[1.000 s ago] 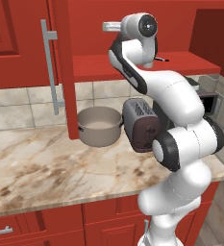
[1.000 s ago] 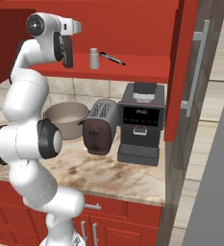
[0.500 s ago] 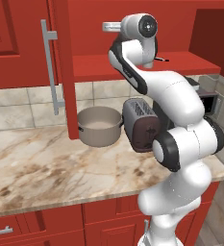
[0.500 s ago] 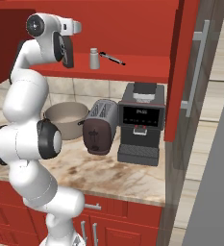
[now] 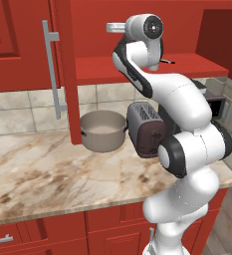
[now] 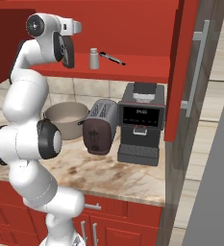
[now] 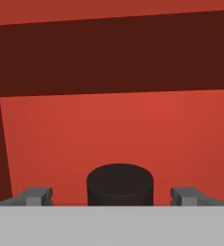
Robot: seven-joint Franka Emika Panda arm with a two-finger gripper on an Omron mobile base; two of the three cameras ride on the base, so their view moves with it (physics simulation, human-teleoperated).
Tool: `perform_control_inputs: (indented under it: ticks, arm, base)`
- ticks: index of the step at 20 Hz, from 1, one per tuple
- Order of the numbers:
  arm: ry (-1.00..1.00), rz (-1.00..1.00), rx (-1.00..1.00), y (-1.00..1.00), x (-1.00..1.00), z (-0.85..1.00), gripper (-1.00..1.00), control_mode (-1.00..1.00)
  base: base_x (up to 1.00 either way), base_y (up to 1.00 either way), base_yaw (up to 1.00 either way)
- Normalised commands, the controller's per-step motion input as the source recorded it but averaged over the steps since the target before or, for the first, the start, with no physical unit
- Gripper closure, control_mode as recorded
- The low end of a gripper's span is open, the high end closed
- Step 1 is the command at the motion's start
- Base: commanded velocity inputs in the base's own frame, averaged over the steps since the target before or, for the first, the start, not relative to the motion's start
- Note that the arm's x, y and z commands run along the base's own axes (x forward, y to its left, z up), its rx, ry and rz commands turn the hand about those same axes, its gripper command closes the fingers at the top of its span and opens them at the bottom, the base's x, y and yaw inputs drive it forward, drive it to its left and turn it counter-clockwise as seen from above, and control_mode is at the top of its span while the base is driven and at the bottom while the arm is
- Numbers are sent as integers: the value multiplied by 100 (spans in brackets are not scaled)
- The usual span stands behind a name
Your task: Pick the shaker and syrup bottle from the counter and place them in the cabinet.
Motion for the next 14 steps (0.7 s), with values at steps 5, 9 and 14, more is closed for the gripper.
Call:
perform_control_inputs:
  ticks: [5,9,14]
  arm:
    - [-1,0,0,0,-1,0,-100,-100]
    - [-2,0,0,0,-6,0,-100,-100]
    - [-4,0,0,0,-11,0,-100,-100]
  base:
    - [0,0,0]
    - [0,0,0]
    - [0,0,0]
